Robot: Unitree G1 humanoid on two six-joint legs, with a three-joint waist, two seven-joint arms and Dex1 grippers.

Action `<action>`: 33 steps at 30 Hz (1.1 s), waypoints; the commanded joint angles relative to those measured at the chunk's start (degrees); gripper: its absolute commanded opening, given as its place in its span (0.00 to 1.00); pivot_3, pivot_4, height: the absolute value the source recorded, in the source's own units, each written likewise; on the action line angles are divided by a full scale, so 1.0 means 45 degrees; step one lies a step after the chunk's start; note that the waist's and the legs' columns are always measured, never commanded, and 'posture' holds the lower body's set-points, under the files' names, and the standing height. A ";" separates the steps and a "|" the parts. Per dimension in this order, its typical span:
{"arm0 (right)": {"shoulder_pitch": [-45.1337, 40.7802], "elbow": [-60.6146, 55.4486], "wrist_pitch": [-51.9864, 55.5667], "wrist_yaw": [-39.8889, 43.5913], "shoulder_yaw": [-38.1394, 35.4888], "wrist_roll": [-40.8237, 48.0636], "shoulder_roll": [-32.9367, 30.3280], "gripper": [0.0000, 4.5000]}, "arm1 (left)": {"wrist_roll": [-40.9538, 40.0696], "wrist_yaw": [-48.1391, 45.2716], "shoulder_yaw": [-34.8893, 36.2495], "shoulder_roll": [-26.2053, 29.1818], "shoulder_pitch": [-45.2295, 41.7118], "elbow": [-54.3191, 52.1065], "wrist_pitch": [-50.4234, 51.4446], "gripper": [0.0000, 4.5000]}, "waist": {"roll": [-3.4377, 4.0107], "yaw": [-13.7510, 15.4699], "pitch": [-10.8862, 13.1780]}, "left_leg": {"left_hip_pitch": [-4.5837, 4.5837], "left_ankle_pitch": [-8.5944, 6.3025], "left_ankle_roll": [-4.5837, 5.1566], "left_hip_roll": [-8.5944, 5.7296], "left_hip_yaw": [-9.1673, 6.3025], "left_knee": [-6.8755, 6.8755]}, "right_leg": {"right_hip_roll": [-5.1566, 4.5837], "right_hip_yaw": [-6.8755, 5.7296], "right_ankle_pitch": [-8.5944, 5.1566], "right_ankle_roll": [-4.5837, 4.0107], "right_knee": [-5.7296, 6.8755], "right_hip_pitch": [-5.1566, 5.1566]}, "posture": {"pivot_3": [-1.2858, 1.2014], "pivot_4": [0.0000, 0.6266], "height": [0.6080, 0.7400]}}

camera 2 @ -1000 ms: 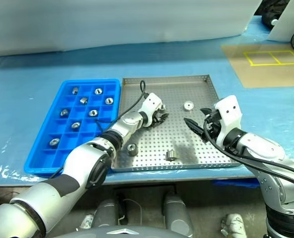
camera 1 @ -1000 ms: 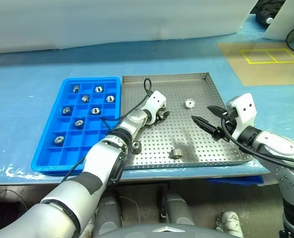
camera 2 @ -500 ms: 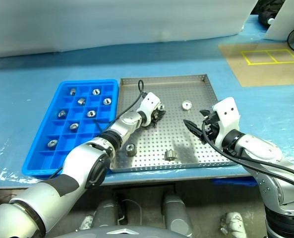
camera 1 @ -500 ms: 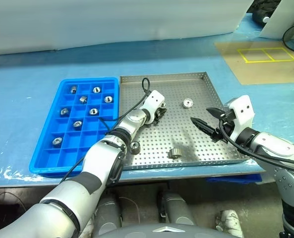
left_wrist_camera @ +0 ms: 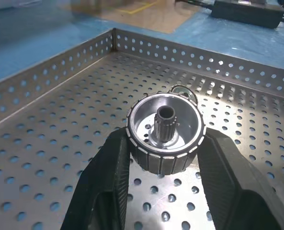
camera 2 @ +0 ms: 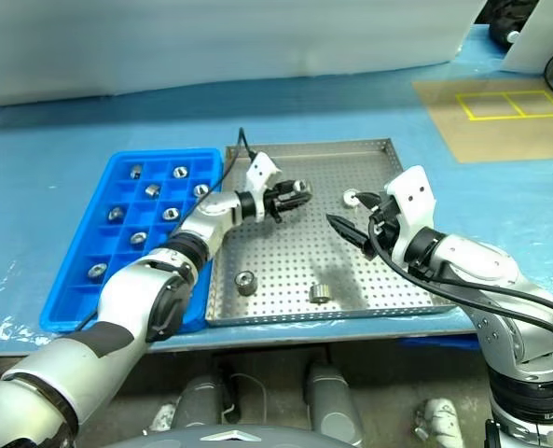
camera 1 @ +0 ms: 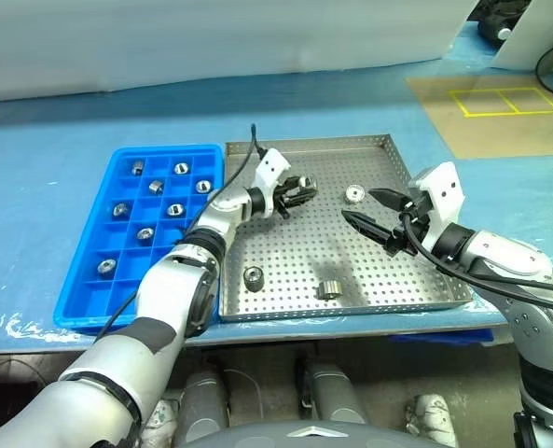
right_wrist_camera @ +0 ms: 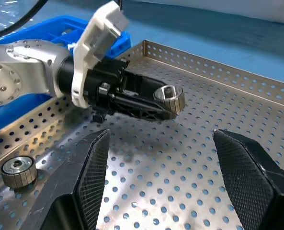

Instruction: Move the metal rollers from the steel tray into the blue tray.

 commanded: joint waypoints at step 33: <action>-0.7388 1.0104 -0.6354 0.8366 0.6075 -0.3747 0.4097 0.78 | -0.5365 -0.3153 0.2779 0.9594 1.3160 -1.8527 0.7398 0.38 | -0.0003 0.2283 0.0024 | -0.0051 0.0082 -0.0222 0.0027 -0.0007 -0.0062 | -0.0058 -0.0083 -0.0037 -0.0058 0.0233 -0.0161 | 0.60 0.24 1.00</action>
